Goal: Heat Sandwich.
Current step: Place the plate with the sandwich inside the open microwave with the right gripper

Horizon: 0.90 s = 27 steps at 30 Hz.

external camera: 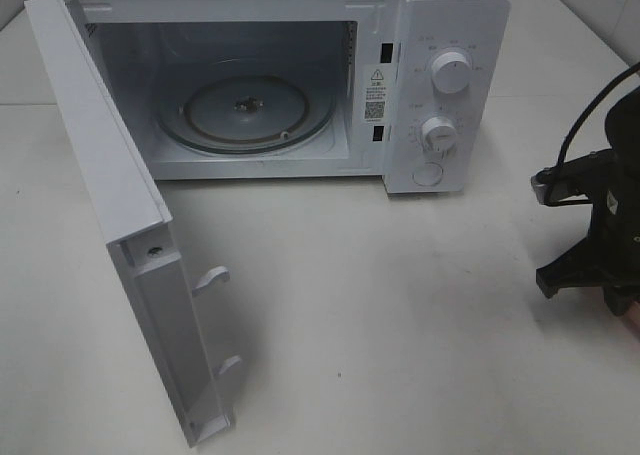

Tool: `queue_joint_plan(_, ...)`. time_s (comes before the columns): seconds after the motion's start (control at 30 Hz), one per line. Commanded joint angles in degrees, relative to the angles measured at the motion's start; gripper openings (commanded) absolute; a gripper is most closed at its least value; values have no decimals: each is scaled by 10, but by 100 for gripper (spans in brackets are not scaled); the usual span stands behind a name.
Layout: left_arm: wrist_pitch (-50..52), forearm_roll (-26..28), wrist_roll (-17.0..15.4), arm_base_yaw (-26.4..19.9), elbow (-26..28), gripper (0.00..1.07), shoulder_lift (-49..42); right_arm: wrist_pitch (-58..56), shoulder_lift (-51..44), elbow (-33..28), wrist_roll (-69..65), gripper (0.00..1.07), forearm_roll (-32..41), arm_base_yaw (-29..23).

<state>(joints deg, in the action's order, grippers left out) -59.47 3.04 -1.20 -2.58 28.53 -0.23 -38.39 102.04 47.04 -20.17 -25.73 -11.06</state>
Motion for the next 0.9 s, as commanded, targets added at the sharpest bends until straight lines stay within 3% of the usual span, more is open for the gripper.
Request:
queue_joint_plan(0.03, 2, 3, -1, -1, -2, 98, -17, -20, -1, -2, -11, 0, -23, -7)
queue_joint_plan(0.57, 2, 3, -1, -1, -2, 98, -17, -81, -78, -7, -11, 0, -22, -14)
queue_joint_plan(0.9, 2, 3, -1, -1, -2, 98, -17, -115, -137, -39, -7, 0, -19, -73)
